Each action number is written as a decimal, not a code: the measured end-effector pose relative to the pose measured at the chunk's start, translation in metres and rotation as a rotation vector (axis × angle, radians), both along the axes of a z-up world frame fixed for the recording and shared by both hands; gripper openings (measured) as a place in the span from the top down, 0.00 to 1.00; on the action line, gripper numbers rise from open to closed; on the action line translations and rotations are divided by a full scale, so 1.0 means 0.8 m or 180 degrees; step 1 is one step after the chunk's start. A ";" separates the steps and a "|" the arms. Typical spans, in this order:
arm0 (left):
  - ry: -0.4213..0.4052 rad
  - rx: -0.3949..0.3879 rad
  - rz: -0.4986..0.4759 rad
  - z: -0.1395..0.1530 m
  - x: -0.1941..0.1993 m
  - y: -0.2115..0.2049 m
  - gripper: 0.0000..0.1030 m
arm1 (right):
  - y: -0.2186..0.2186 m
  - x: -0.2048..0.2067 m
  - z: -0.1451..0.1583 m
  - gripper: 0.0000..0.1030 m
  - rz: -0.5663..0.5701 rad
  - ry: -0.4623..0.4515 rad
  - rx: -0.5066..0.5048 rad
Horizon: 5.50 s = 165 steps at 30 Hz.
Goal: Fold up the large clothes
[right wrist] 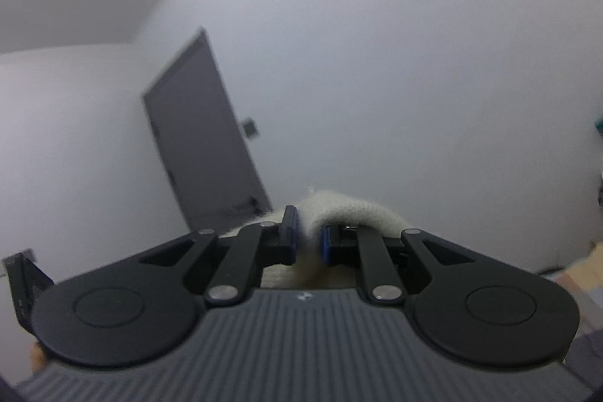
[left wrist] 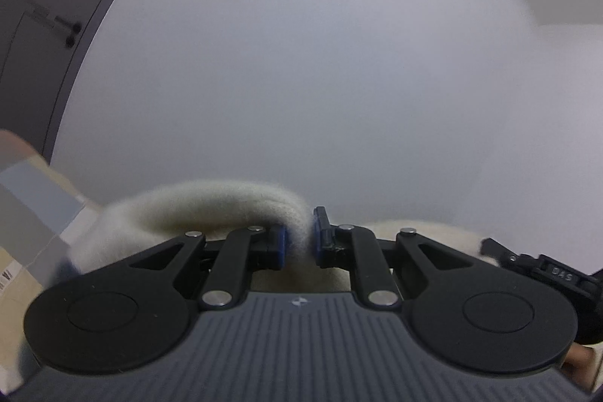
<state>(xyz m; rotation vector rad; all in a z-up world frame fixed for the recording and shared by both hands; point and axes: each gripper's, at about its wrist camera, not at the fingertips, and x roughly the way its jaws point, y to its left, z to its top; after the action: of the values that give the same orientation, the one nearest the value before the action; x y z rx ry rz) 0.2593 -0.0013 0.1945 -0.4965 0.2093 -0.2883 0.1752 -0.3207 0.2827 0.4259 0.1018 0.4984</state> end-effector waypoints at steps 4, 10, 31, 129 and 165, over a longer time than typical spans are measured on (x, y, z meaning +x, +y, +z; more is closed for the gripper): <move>0.0180 0.0193 0.0162 -0.078 0.100 -0.016 0.84 | 0.006 0.088 -0.068 0.84 -0.0097 0.0340 -0.0005; 0.0810 0.0443 0.0148 -0.243 0.267 -0.055 0.84 | 0.018 0.250 -0.204 0.84 -0.0320 0.0814 -0.0441; 0.1445 0.1098 0.0088 -0.549 0.642 -0.054 0.83 | 0.034 0.486 -0.503 0.84 -0.0292 0.1814 -0.0269; 0.1689 0.1248 0.2248 -0.388 0.094 0.248 0.92 | -0.250 0.188 -0.306 0.92 -0.1894 0.1514 -0.1118; 0.1712 0.1281 0.1279 -0.361 0.067 0.159 0.46 | -0.229 0.145 -0.399 0.34 -0.1681 0.1876 -0.0492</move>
<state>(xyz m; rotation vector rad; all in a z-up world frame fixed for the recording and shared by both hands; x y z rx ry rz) 0.3129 0.1260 -0.0939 -0.1970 0.6659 0.2863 0.2910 -0.5041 -0.0368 0.4178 0.5763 -0.1668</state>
